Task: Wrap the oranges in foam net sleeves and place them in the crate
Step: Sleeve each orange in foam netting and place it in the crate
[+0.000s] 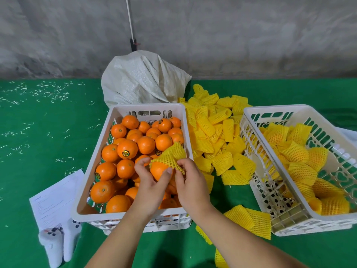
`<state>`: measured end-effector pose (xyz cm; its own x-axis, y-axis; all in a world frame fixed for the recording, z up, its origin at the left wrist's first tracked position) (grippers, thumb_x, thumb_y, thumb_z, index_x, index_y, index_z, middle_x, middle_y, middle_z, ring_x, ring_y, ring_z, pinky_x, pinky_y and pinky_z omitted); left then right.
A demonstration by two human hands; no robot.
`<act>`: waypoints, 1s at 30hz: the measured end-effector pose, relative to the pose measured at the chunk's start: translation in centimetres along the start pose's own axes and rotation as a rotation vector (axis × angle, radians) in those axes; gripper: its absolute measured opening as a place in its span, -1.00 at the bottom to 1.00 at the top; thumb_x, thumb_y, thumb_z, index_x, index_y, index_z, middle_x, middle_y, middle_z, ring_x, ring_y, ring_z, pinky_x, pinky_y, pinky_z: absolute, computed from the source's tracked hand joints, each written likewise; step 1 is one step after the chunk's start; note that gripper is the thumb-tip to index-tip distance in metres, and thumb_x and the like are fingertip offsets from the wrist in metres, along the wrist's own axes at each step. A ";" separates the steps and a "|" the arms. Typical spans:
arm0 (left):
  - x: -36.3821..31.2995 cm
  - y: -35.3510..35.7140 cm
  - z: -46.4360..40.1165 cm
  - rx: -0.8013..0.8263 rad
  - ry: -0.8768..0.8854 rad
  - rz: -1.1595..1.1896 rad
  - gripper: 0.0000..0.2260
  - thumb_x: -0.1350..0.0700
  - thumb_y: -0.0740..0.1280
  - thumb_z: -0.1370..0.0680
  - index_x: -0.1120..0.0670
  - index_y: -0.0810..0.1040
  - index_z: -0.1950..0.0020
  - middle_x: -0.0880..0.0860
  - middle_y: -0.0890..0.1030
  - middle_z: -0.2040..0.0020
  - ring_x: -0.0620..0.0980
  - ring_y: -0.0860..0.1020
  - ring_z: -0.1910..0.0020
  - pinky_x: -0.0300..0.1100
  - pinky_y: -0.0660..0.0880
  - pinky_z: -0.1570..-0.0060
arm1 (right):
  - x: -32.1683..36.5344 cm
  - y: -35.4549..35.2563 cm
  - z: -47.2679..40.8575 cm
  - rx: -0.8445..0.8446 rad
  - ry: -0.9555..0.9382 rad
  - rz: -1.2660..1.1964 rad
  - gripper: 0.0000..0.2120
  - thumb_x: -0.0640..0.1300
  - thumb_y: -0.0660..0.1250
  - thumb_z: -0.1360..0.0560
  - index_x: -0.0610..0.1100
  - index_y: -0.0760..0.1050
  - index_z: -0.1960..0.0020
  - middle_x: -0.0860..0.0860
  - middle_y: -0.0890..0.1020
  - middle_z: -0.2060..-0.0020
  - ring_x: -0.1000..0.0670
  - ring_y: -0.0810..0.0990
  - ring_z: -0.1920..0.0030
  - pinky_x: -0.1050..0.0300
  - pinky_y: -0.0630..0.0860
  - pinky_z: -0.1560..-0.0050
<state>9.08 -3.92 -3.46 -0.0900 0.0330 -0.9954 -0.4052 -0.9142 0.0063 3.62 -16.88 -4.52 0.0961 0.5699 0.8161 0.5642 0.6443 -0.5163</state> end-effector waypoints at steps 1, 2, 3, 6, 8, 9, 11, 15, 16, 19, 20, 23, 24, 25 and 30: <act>0.2 0.2 -0.1 0.085 -0.021 0.019 -0.39 0.07 0.46 -0.62 -0.37 0.14 -0.40 -0.05 0.45 -0.39 -0.18 0.60 -0.22 -0.14 0.63 -0.16 | -0.2 -0.2 -0.1 -0.006 0.026 -0.024 -0.80 -0.11 0.29 -0.65 0.05 0.46 -0.26 0.11 0.60 -0.08 0.09 0.56 -0.03 0.30 0.47 0.11; 0.5 0.4 -0.1 0.176 -0.043 0.039 -0.27 0.10 0.47 -0.58 -0.37 0.09 -0.51 -0.07 0.40 -0.47 -0.11 0.55 -0.34 -0.04 0.58 -0.30 | -0.3 -0.3 -0.1 -0.013 0.051 -0.056 -0.79 -0.14 0.28 -0.65 0.05 0.46 -0.26 0.11 0.59 -0.08 0.08 0.56 -0.02 0.28 0.47 0.11; 0.6 0.5 0.0 0.252 -0.050 0.042 -0.20 0.14 0.46 -0.56 -0.34 0.06 -0.58 -0.06 0.38 -0.51 -0.05 0.52 -0.40 0.03 0.55 -0.36 | -0.5 -0.4 -0.2 -0.019 0.068 -0.079 -0.77 -0.16 0.27 -0.65 0.04 0.46 -0.27 0.12 0.58 -0.08 0.08 0.55 -0.03 0.27 0.48 0.10; 0.8 0.3 -0.4 0.232 0.011 0.052 -0.35 0.18 0.47 -0.62 -0.14 0.25 -0.60 -0.04 0.57 -0.41 -0.06 0.61 -0.32 -0.10 0.61 -0.26 | -0.3 -0.7 -0.1 -0.037 0.041 -0.062 -0.78 -0.18 0.26 -0.65 0.03 0.46 -0.25 0.15 0.53 -0.09 0.12 0.52 -0.05 0.26 0.51 0.06; 0.8 0.0 -0.8 0.070 0.023 0.076 -0.47 0.08 0.52 -0.56 -0.04 0.43 -0.49 -0.01 0.67 -0.29 -0.03 0.67 -0.23 -0.14 0.65 -0.14 | 0.0 -0.7 0.0 -0.037 0.005 -0.035 -0.81 -0.16 0.26 -0.66 0.02 0.45 -0.24 0.14 0.50 -0.09 0.11 0.51 -0.04 0.19 0.56 0.08; 1.0 -0.2 -1.0 -0.024 0.023 0.070 -0.50 0.06 0.54 -0.54 -0.01 0.47 -0.44 0.01 0.69 -0.24 -0.02 0.68 -0.19 -0.12 0.66 -0.10 | 0.3 -0.6 0.2 -0.021 -0.035 -0.013 -0.83 -0.15 0.25 -0.66 0.01 0.44 -0.23 0.12 0.51 -0.09 0.08 0.53 -0.03 0.12 0.58 0.11; 1.2 -0.7 -1.2 -0.196 0.025 0.028 -0.54 0.06 0.57 -0.52 -0.05 0.50 -0.36 -0.01 0.69 -0.18 -0.07 0.69 -0.11 -0.20 0.65 0.00 | 0.9 -0.3 0.5 0.023 -0.131 0.052 -0.85 -0.12 0.24 -0.67 0.00 0.41 -0.23 0.05 0.54 -0.10 0.00 0.57 0.01 0.00 0.58 0.19; 1.3 -0.4 -1.2 -0.095 -0.010 0.021 -0.48 -0.07 0.56 -0.48 -0.29 0.36 -0.30 -0.07 0.59 -0.23 -0.13 0.64 -0.16 -0.22 0.62 0.00 | 0.9 -0.2 0.3 0.029 -0.112 0.071 -0.76 -0.11 0.26 -0.64 0.10 0.24 -0.19 0.04 0.50 -0.05 0.01 0.52 0.18 0.14 0.42 0.41; 1.4 -0.3 -1.2 -0.007 -0.009 0.044 -0.42 -0.06 0.54 -0.48 -0.30 0.32 -0.38 -0.07 0.56 -0.29 -0.11 0.63 -0.21 -0.16 0.62 -0.10 | 0.7 -0.2 0.3 0.011 -0.093 0.055 -0.73 -0.12 0.27 -0.63 0.10 0.23 -0.20 0.06 0.46 -0.07 0.06 0.49 0.17 0.24 0.37 0.41; 1.3 -0.2 -0.9 0.175 0.033 0.019 -0.32 0.14 0.55 -0.55 -0.19 0.30 -0.55 -0.01 0.55 -0.37 -0.06 0.62 -0.27 -0.09 0.62 -0.21 | 0.5 -0.4 0.1 -0.013 -0.059 0.047 -0.66 -0.21 0.28 -0.63 0.10 0.24 -0.27 0.08 0.39 -0.24 0.20 0.39 0.05 0.33 0.44 0.32; 1.2 -0.1 -0.9 0.181 0.047 -0.001 -0.35 0.16 0.55 -0.55 -0.13 0.34 -0.55 0.01 0.57 -0.36 -0.06 0.62 -0.26 -0.14 0.62 -0.18 | 0.4 -0.5 0.1 -0.018 -0.056 0.043 -0.65 -0.24 0.28 -0.63 0.09 0.26 -0.28 0.09 0.37 -0.26 0.23 0.37 0.01 0.34 0.47 0.27; 0.9 -0.1 -0.7 0.039 0.098 -0.080 -0.42 0.11 0.58 -0.52 -0.07 0.43 -0.48 -0.05 0.62 -0.26 -0.18 0.63 -0.16 -0.30 0.58 -0.06 | 0.4 -0.9 0.2 -0.043 -0.082 -0.017 -0.75 -0.21 0.22 -0.63 0.04 0.33 -0.24 0.17 0.34 -0.15 0.27 0.37 -0.03 0.38 0.44 0.21; 1.0 -0.3 -0.8 -0.024 0.120 -0.110 -0.44 0.12 0.57 -0.53 -0.07 0.43 -0.46 -0.07 0.62 -0.23 -0.19 0.62 -0.13 -0.30 0.59 -0.04 | 0.6 -0.9 0.3 -0.034 -0.116 -0.020 -0.79 -0.18 0.20 -0.62 0.05 0.34 -0.21 0.19 0.33 -0.11 0.24 0.39 0.00 0.38 0.43 0.23; 1.0 -0.4 -0.8 -0.079 0.134 -0.122 -0.46 0.15 0.56 -0.54 -0.07 0.43 -0.44 -0.06 0.62 -0.21 -0.19 0.62 -0.10 -0.28 0.59 -0.02 | 0.8 -0.8 0.4 -0.015 -0.154 -0.004 -0.80 -0.17 0.18 -0.61 0.06 0.33 -0.18 0.18 0.34 -0.09 0.20 0.41 0.04 0.34 0.43 0.25; 1.1 0.0 -0.9 -0.075 0.074 -0.054 -0.54 0.05 0.55 -0.50 -0.14 0.40 -0.28 -0.09 0.67 -0.01 -0.13 0.67 0.04 -0.19 0.61 0.13 | 0.3 -0.5 0.1 0.028 -0.036 -0.011 -0.55 -0.22 0.30 -0.58 0.10 0.22 -0.35 0.05 0.43 -0.27 0.10 0.53 -0.06 0.10 0.63 0.16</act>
<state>9.80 -4.29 -4.63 -0.0013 0.0553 -0.9985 -0.3384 -0.9396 -0.0516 3.27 -16.98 -4.00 0.0603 0.5802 0.8123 0.5415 0.6646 -0.5149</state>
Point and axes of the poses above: each hand's wrist, its own z-axis away from the middle knuckle, its own y-axis out of the palm, x = y × z, the point moved 4 cm from there along -z, towards the middle knuckle
